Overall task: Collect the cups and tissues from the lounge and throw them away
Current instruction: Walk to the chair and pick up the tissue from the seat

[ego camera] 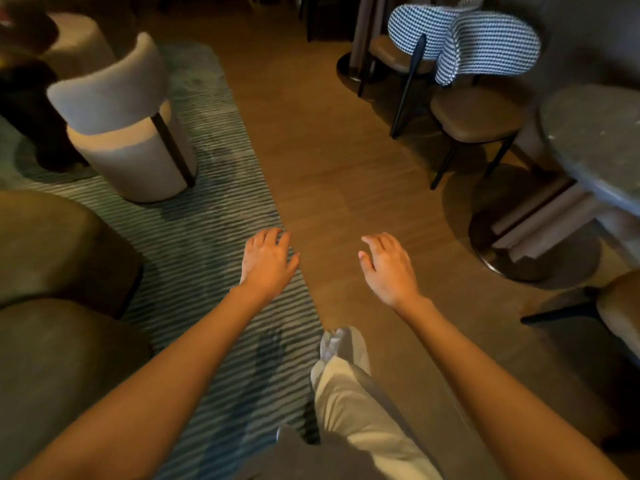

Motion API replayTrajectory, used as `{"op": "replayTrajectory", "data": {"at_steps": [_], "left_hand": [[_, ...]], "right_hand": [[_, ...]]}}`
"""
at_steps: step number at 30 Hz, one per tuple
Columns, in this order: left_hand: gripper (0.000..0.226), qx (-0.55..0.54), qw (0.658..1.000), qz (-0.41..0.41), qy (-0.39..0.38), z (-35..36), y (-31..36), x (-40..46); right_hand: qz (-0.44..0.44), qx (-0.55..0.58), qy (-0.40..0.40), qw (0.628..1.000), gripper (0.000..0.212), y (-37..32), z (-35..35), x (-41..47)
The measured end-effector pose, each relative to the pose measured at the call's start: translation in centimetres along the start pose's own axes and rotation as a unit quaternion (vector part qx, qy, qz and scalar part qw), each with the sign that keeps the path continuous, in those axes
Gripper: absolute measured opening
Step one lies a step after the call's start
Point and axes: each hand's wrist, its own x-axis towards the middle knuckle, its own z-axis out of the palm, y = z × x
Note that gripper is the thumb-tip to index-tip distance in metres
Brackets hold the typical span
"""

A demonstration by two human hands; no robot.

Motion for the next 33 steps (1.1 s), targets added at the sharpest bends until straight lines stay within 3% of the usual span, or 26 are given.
{"op": "replayTrajectory", "data": {"at_steps": [14,25,33], "left_hand": [[0.056,-0.012,0.997,-0.075,0.028,-5.0,-3.4,32.2],[0.055,0.001,0.997,-0.054,0.055,-8.9,-12.4,61.0],[0.051,-0.009,0.998,-0.027,0.051,-9.3,-13.8,79.3]], "right_hand": [[-0.013,-0.007,0.008,1.000,0.044,3.6,-4.6,34.3],[0.001,0.000,0.010,1.000,0.044,2.0,-4.6,64.2],[0.023,0.008,0.017,1.000,0.040,5.0,-4.5,80.0]]}}
